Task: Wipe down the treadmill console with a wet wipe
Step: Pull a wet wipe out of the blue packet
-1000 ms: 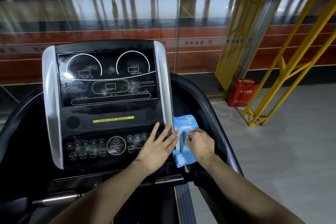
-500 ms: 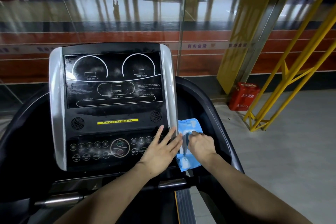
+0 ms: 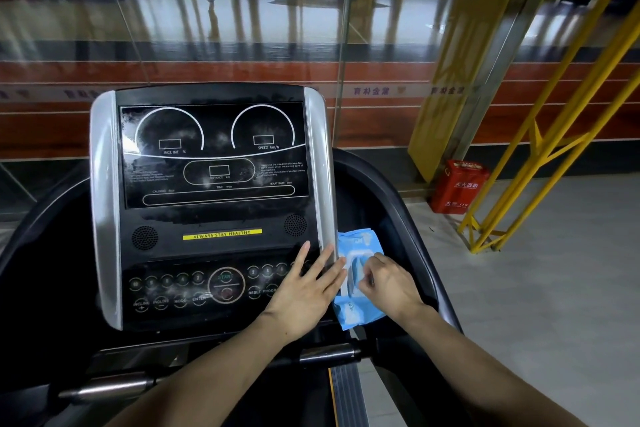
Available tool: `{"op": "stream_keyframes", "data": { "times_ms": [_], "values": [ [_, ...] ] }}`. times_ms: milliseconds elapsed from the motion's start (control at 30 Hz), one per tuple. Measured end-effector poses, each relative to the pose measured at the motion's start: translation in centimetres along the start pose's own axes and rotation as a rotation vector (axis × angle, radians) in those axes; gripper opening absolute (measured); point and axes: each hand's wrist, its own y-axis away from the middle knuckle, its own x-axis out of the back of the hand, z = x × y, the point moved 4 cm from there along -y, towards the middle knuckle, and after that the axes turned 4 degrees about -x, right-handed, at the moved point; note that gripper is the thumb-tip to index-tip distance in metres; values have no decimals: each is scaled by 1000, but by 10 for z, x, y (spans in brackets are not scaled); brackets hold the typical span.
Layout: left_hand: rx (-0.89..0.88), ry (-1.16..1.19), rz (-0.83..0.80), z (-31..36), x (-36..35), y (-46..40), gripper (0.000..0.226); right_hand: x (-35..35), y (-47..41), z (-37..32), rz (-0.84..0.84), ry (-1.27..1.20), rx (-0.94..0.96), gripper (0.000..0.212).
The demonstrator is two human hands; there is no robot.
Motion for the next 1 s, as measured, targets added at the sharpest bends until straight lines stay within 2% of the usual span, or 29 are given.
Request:
{"op": "stream_keyframes", "data": {
  "times_ms": [200,300,467,533,633,800,1000],
  "values": [
    [-12,-1,13,0,2,1,70,7,8,1,77,-96,-88,13],
    [-9,5,1,-1,2,2,70,5,5,-4,63,-103,-132,20],
    [-16,-8,-6,0,2,1,71,8,5,-6,79,-109,-164,16],
    [-18,-9,-8,0,2,1,71,13,9,-4,110,-198,-176,14],
    [-27,-7,-10,1,1,0,70,27,17,2,183,-471,-179,14],
    [-31,-9,-7,0,2,1,72,49,31,2,177,-898,-152,13],
    [-34,-19,-17,-1,4,0,73,72,36,-6,223,-978,-141,15]
  ]
}}
